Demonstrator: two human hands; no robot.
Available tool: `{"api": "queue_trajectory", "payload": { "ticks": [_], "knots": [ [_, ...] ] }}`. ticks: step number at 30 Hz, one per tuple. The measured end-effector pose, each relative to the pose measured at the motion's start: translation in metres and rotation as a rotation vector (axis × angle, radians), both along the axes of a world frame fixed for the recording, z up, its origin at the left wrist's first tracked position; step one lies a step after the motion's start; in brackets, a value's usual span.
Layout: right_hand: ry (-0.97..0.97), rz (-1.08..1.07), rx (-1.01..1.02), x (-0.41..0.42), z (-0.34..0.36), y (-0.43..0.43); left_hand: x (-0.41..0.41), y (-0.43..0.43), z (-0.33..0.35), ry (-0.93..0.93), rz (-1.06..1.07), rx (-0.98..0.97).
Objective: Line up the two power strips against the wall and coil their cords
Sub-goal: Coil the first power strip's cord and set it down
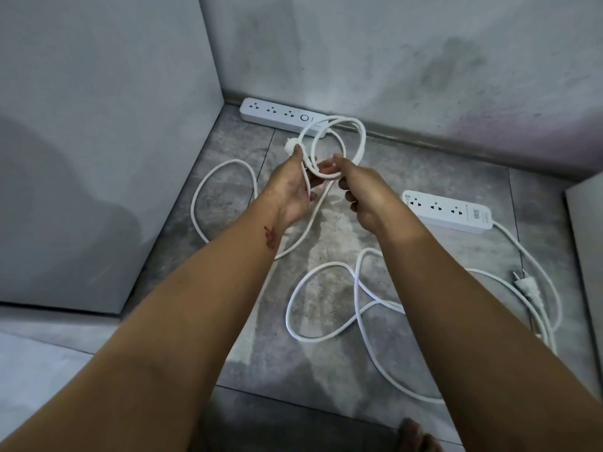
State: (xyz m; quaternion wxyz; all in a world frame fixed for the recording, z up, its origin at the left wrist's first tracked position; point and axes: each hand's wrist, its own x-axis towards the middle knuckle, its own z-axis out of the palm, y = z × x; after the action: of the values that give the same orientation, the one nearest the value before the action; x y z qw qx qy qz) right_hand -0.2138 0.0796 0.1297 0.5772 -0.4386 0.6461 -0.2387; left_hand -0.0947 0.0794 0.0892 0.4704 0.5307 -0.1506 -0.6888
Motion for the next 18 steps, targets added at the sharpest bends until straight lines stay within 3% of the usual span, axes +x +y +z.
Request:
{"api": "queue_trajectory", "payload": {
  "ticks": [5,9,13,18],
  "knots": [
    [-0.037,-0.030,0.010,0.002,-0.008,0.002,0.005,-0.003,0.005,-0.046,0.145,0.029],
    [0.018,-0.097,-0.035,-0.002,-0.010,-0.004,0.011,-0.001,0.007,0.088,0.169,-0.020],
    [0.065,-0.089,-0.066,-0.013,-0.008,-0.012,0.022,0.003,0.004,0.119,0.053,-0.100],
    [0.193,-0.026,-0.263,-0.017,-0.015,-0.021,0.034,0.005,0.001,-0.090,-0.184,-0.154]
  ]
}}
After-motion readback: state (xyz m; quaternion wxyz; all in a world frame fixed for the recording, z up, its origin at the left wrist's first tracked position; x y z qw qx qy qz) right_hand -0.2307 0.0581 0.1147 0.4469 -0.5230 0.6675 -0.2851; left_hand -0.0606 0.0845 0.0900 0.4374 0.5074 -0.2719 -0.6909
